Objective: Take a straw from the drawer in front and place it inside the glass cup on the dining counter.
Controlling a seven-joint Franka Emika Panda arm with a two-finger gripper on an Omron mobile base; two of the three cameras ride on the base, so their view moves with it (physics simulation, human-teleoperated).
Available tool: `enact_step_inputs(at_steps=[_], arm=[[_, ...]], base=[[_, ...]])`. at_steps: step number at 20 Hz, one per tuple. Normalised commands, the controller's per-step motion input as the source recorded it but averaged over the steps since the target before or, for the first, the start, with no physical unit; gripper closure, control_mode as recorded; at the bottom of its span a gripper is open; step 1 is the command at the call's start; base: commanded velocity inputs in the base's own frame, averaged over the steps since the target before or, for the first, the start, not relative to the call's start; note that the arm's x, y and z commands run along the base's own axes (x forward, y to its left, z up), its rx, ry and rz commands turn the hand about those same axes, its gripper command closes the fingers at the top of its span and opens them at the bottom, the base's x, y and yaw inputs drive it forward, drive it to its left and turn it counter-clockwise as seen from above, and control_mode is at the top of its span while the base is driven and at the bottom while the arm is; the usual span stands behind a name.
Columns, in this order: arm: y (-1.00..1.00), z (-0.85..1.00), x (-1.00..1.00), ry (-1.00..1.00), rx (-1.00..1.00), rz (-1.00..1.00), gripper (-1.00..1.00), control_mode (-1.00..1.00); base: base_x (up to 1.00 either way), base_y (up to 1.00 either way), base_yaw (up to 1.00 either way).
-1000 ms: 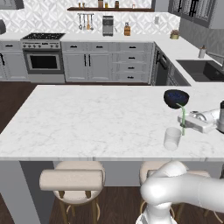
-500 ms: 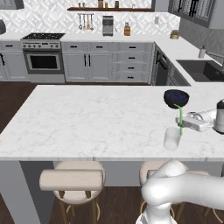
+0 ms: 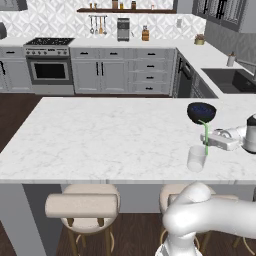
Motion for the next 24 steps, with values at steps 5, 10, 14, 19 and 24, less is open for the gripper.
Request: enact_step_inputs(at_steps=[5,10,14,19,24], arm=[[-0.11,-0.08,0.08,0.0,0.0,0.0,1.0,-1.0],[-0.04,-0.09,0.17,0.02,0.0,0.0,1.0,-1.0],[0.0,-0.09,0.19,0.02,0.0,0.0,1.0,-1.0],[0.0,-0.18,0.2,0.04,0.0,0.0,1.0,-1.0],[0.0,-0.15,0.18,0.02,0.0,0.0,1.0,-1.0]], base=[[0.0,0.0,0.0],[0.0,0.0,0.0],[0.0,0.0,0.0],[0.0,0.0,0.0],[0.0,0.0,0.0]])
